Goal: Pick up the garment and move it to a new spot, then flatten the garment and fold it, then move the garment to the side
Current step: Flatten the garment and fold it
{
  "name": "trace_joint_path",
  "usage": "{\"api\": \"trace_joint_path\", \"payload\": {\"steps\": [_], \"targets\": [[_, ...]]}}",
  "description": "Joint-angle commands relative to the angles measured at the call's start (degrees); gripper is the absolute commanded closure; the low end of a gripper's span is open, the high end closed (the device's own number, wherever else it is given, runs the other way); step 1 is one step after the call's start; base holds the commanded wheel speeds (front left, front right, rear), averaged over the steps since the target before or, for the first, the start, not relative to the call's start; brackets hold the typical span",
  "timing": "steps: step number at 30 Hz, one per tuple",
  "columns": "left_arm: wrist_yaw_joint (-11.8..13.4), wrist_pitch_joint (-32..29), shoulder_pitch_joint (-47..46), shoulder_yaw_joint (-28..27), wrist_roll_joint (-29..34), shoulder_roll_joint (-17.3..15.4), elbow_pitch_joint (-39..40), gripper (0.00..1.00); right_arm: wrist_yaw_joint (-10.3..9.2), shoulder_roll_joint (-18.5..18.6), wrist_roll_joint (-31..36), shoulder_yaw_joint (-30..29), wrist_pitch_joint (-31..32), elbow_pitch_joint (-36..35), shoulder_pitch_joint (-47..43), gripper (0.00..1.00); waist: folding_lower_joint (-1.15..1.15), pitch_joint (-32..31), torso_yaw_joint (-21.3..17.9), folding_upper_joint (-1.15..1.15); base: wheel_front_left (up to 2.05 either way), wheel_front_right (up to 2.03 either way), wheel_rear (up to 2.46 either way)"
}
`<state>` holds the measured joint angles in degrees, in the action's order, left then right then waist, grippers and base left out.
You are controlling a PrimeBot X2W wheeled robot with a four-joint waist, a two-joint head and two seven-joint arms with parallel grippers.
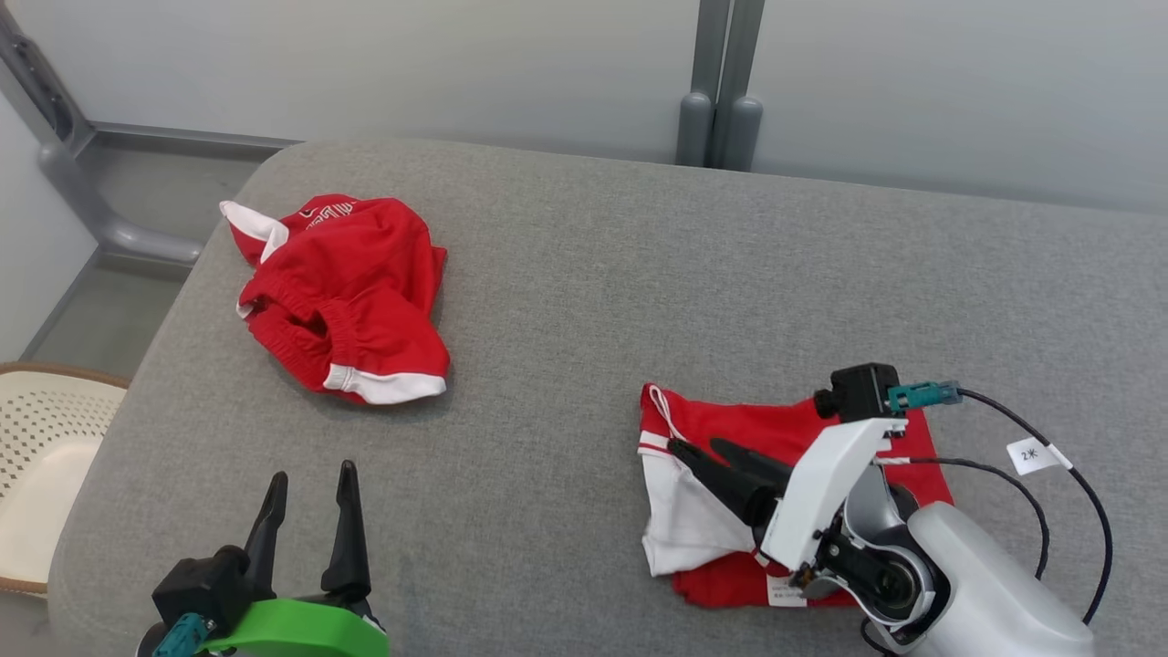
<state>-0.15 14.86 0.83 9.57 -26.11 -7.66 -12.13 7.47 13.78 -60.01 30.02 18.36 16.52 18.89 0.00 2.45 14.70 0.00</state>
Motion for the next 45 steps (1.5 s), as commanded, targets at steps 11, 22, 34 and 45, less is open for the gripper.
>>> {"api": "trace_joint_path", "payload": {"steps": [11,22,34,45], "targets": [[1.0,-0.2,1.0,-0.4,-0.7,-1.2,1.4,0.0,0.05,6.8,1.5,-10.7,-9.1,-10.6,-1.4,0.0,0.0,-1.0,-5.0,0.0,0.0,0.0,0.0],[1.0,0.1,1.0,-0.5,-0.2,-1.2,2.8,0.0,0.05,6.6,11.6,-17.3,-13.8,1.6,-5.5,0.0,0.0,-0.4,-4.6,0.0,0.0,0.0,0.0],[0.4,0.3,0.6,-0.8,0.4,-1.1,2.0,0.0,0.05,3.9,10.7,-16.3,-5.8,11.4,-5.9,0.0,0.0,0.2,-4.9,0.0,0.0,0.0,0.0],[1.1,0.3,1.9,-1.4,0.6,-1.4,2.7,0.0,0.05,5.0,13.3,-18.6,-8.8,9.9,-5.8,0.0,0.0,-0.5,-4.5,0.0,0.0,0.0,0.0]]}}
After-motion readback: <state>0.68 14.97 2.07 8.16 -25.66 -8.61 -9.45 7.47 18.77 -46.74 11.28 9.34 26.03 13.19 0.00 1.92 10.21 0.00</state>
